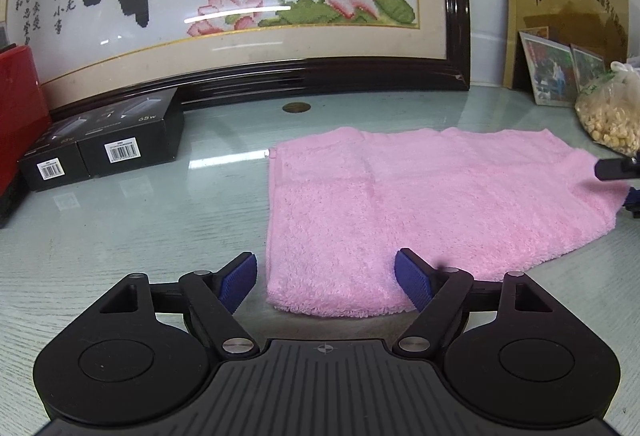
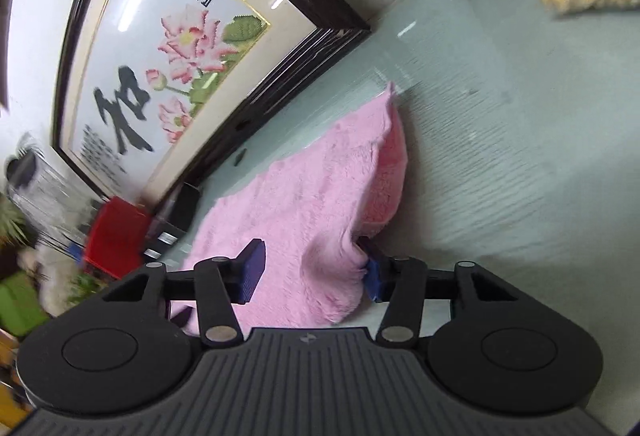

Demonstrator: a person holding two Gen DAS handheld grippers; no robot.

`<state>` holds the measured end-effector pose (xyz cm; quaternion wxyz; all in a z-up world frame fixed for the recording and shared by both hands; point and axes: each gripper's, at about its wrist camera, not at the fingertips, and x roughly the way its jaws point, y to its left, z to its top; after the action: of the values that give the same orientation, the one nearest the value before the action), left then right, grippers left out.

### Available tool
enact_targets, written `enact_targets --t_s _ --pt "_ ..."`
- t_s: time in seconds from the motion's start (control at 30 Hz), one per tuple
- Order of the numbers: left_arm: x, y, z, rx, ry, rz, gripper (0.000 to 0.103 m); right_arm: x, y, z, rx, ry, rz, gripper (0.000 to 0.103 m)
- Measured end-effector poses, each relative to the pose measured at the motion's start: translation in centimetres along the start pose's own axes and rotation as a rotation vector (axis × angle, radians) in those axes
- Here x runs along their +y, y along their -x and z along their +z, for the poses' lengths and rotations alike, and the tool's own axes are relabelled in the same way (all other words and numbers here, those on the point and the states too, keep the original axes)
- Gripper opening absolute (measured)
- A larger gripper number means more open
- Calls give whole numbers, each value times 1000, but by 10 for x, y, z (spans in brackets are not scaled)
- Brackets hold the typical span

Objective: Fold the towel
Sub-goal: 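Move the right gripper to the folded pink towel's end and grasp it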

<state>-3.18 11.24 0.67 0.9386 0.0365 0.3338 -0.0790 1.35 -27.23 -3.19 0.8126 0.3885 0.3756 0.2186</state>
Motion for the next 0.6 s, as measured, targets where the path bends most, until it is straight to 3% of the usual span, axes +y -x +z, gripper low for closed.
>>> enact_targets --t_s 0.17,0.23,0.33,0.6 --pt "1 0 0 4 15 -2 79 -5 -4 8 -24 -37 11 43" --pt "2 -1 0 7 20 -2 80 -7 -5 11 -34 -52 16 24" --pt "2 -1 0 10 26 -3 83 1 -1 8 -78 35 -55 13" --pt "-24 -9 5 24 8 -52 93 17 21 13 -190 218 -194 11"
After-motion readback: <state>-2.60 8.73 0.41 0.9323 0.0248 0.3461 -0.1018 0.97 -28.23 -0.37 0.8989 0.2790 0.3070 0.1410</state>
